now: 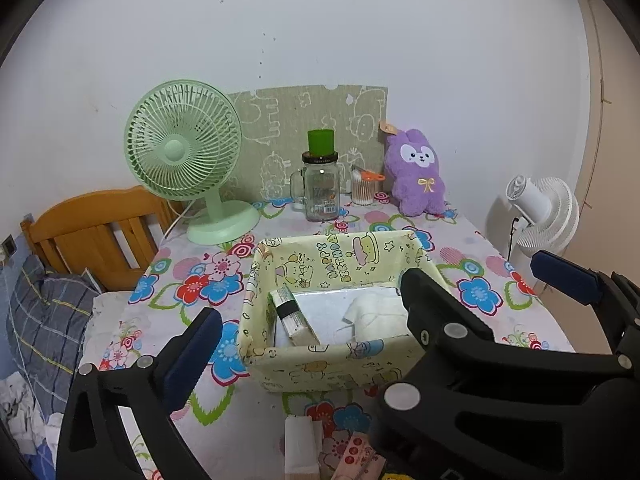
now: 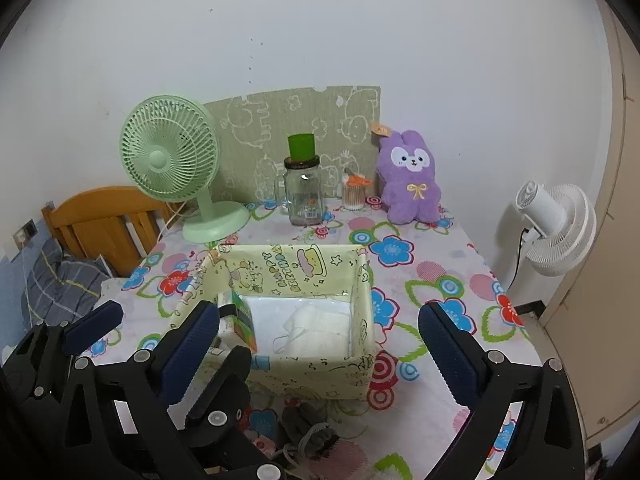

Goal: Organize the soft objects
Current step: 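Withdraw both tools from the box toward the remaining items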

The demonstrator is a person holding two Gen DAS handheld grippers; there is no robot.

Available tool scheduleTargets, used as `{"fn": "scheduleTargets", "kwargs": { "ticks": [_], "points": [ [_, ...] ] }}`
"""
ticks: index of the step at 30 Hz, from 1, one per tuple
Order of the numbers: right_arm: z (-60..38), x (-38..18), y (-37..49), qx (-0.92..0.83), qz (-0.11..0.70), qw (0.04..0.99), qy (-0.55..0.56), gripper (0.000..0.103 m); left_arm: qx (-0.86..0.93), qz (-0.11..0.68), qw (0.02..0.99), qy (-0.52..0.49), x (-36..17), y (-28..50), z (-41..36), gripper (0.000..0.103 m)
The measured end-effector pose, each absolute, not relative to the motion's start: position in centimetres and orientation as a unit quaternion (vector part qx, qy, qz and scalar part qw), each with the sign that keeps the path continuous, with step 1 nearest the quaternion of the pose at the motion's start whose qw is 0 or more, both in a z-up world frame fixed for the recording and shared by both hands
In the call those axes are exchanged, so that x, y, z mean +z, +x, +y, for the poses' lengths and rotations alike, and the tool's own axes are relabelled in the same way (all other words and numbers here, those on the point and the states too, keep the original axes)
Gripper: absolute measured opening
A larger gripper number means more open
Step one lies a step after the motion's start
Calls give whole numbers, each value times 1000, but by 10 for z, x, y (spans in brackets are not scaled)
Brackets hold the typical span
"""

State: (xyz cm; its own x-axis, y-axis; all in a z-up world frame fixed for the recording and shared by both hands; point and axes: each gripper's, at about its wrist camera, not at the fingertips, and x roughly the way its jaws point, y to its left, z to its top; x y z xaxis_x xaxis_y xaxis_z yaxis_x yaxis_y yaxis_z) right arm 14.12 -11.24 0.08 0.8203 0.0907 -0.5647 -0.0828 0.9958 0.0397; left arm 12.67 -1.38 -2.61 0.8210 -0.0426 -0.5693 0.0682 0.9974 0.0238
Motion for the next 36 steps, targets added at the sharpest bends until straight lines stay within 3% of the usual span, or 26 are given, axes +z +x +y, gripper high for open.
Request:
{"fn": "scheduleTargets", "kwargs": {
  "ticks": [36],
  "points": [
    [-118,13,55,56,253,966,3,103,-20,250,968,16,-17,40,-24,103]
  ]
}}
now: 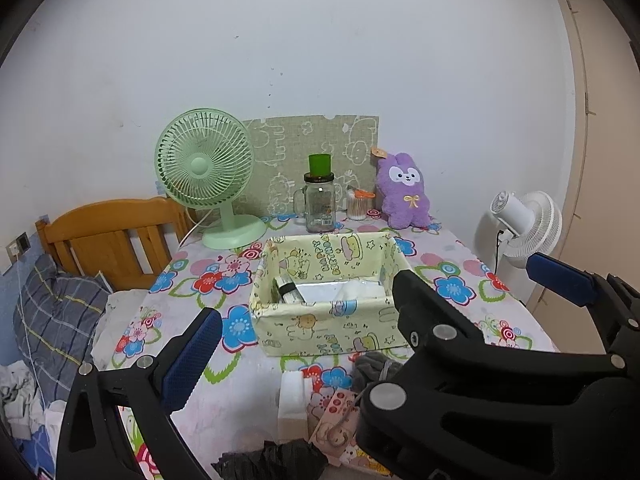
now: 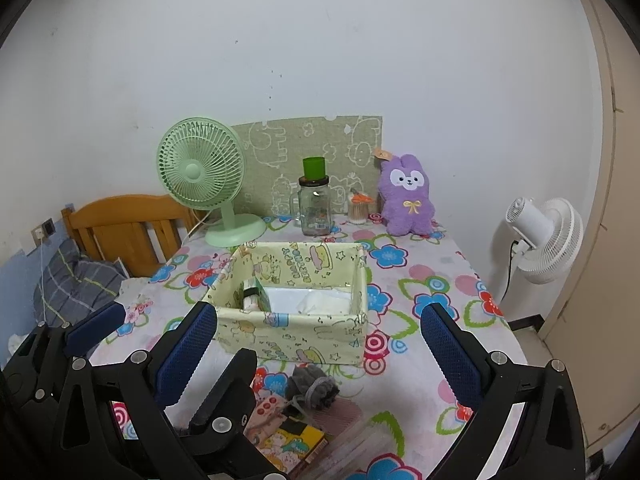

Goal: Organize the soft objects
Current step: 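Withdraw both tools from the box toward the remaining items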

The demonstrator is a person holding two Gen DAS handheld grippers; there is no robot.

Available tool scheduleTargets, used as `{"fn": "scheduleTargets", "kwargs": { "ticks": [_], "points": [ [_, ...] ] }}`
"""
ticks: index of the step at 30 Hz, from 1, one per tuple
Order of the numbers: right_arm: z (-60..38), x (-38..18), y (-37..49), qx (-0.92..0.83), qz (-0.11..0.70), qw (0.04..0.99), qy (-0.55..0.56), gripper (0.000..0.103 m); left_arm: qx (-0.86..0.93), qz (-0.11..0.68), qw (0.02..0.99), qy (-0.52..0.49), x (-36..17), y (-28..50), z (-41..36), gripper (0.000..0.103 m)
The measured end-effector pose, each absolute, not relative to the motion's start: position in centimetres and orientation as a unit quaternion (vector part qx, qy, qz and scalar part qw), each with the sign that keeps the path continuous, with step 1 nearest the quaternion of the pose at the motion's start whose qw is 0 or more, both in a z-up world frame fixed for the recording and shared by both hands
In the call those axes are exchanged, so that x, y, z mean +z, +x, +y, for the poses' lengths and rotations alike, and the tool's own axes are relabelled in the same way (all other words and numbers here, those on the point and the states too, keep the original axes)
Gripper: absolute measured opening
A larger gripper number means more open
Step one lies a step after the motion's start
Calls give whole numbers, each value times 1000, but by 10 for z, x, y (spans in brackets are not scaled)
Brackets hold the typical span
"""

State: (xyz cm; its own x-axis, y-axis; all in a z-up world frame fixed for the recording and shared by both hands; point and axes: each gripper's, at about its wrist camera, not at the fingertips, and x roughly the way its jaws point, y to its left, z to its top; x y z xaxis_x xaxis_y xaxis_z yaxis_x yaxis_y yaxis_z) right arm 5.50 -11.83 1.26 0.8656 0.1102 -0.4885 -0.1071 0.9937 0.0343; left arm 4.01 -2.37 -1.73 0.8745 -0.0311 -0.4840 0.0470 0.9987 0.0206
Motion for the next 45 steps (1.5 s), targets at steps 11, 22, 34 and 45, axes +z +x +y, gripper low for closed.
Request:
{"fn": "scheduleTargets", "kwargs": {
  "ticks": [11,22,34,45],
  "points": [
    [-116,-8,39,56,260,964,-2,103,-17,256,966,12,-40,25,-22,103],
    [-113,-29,28,57,264,963,4,103,-20,257,966,17,-59,16,-20,103],
    [-113,-67,30,61,291,955,5,103,-25,275,961,13,-94,15,-17,103],
    [-105,-94,31,72,301,951,4,103,-15,286,958,12,-117,11,-10,102]
  ]
}}
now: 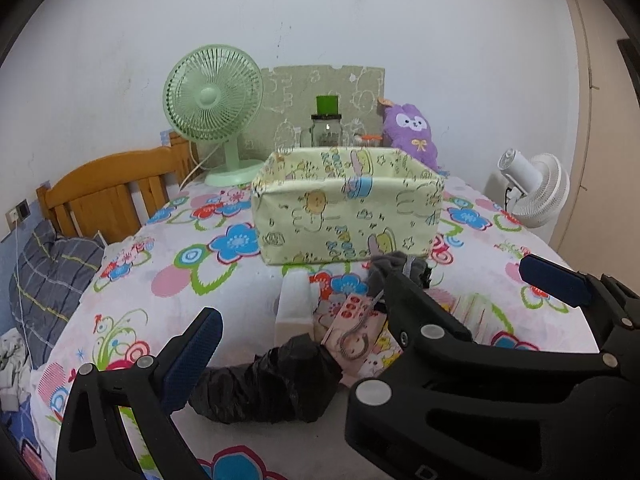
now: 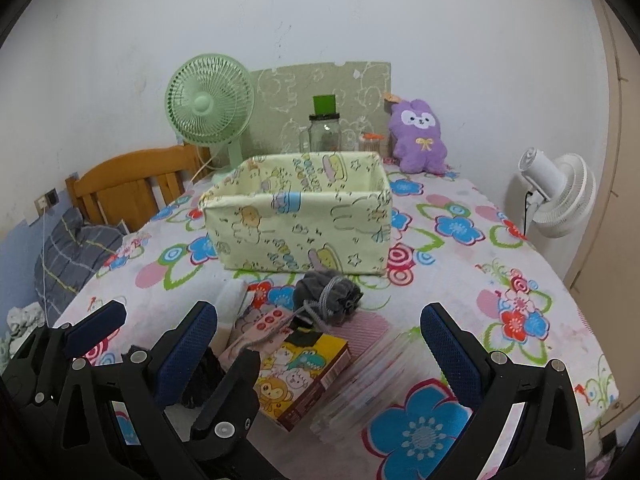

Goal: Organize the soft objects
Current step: 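Grasp the black umbrella with the left tool while the right tool grasps the cartoon-print box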

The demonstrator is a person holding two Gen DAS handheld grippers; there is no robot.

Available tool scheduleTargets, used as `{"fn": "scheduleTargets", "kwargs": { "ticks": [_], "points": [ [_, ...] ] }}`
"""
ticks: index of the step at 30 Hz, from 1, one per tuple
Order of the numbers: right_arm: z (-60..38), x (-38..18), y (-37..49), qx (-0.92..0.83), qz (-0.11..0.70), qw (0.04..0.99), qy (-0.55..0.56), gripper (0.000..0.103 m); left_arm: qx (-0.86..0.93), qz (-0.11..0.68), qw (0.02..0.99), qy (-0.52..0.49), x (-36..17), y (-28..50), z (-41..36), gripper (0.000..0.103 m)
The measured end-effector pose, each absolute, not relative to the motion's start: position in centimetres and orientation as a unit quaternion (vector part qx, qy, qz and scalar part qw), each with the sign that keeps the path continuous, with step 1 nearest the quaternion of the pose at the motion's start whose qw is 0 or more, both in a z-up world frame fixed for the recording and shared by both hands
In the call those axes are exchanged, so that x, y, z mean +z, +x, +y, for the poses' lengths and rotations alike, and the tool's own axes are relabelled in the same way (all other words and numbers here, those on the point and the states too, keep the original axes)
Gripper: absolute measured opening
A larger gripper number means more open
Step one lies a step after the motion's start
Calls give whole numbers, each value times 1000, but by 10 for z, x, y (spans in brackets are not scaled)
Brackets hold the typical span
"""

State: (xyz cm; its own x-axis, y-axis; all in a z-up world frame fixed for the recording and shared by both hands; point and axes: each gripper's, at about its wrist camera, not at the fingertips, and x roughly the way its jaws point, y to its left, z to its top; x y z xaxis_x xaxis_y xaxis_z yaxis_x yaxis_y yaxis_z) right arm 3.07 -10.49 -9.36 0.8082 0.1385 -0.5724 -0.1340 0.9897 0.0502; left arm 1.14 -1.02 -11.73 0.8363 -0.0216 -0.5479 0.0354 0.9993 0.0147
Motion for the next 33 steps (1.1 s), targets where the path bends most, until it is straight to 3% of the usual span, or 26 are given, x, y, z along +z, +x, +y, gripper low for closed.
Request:
{"fn": "scheduleTargets", "kwargs": {
  "ticks": [9,15,23,30,33],
  "points": [
    [-97,-115,36,71,330,941,0,103,1,318,948,4,-139,16,1,100],
    [-90,-125,41,72,346,935,-9,103,2,340,940,-9,-150,21,8,93],
    [-91,-134,50,68,363,929,-2,103,5,345,939,-4,-154,27,6,65],
    [-90,-139,55,77,375,924,8,103,-2,352,936,-9,-156,28,5,56],
    [-91,-140,56,78,373,924,13,96,-2,353,936,-10,-156,29,5,53]
  ]
}}
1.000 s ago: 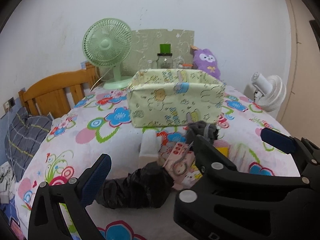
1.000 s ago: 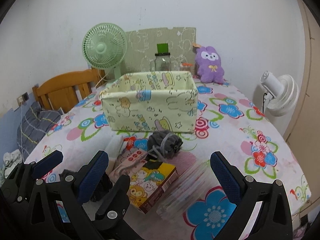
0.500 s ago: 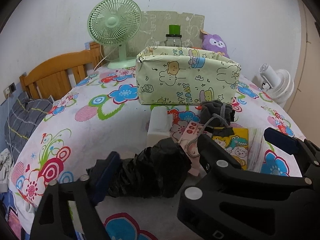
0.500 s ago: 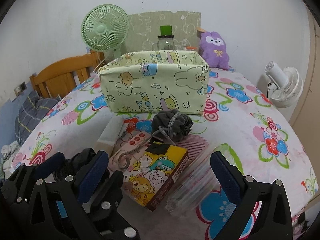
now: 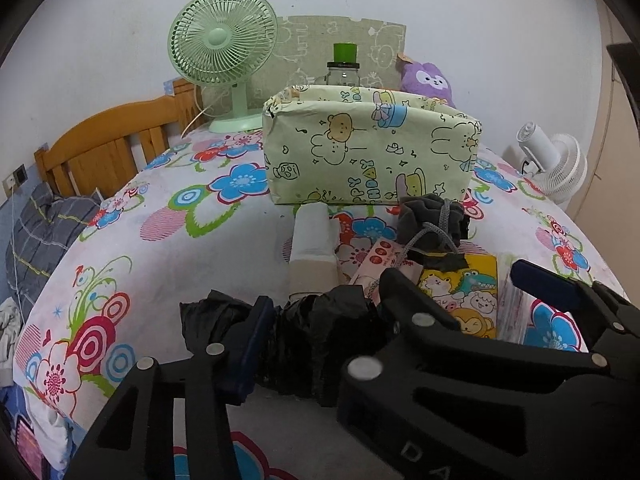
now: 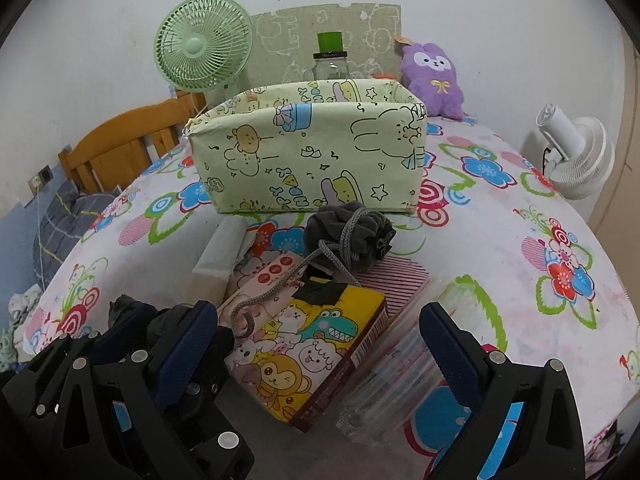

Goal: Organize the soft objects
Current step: 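Grasp the black umbrella with the left tool while the right tool grasps the cartoon-print box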

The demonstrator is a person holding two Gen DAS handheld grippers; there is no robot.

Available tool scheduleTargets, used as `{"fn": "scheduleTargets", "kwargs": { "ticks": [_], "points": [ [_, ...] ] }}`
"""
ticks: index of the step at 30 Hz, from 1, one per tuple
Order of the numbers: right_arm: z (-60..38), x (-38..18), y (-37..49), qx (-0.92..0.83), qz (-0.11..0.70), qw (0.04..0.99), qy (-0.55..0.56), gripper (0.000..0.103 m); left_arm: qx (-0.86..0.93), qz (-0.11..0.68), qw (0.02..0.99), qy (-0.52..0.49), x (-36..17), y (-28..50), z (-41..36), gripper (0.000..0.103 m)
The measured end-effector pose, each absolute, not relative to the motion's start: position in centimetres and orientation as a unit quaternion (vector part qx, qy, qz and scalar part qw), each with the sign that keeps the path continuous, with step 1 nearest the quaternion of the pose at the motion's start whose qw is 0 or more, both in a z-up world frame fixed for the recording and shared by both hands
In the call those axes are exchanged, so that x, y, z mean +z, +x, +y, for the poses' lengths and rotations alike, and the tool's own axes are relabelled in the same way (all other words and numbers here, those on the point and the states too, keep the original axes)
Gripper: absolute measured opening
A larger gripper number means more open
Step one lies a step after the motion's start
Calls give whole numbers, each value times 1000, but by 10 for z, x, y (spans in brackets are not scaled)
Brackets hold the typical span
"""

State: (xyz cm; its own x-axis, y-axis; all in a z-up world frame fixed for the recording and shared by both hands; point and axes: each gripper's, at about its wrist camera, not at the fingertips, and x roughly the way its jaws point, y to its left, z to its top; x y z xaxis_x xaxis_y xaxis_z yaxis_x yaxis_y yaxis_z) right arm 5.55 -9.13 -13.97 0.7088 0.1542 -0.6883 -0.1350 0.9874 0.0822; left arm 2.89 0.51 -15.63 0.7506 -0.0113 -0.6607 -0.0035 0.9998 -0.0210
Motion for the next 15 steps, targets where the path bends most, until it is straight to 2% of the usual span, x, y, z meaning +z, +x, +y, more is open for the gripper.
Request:
{"fn": "scheduleTargets", "kwargs": {
  "ticks": [1,5,8,9,11,15],
  "points": [
    [-92,-140,56,78,375,924,14,89,-2,354,935,-9,-157,29,5,53],
    [-94,-143,58,87,382,920,29,83,-5,355,935,-7,-157,29,3,52],
    [-94,-143,58,78,381,921,27,73,-3,356,934,-1,-157,29,0,49],
    [-95,-143,58,71,382,921,24,61,2,356,935,3,-157,29,-1,49],
    [-96,-143,58,70,384,920,26,58,4,355,935,6,-156,30,-2,48],
    [-99,-141,57,62,379,923,27,43,6,353,936,8,-155,29,-3,43]
  ]
}}
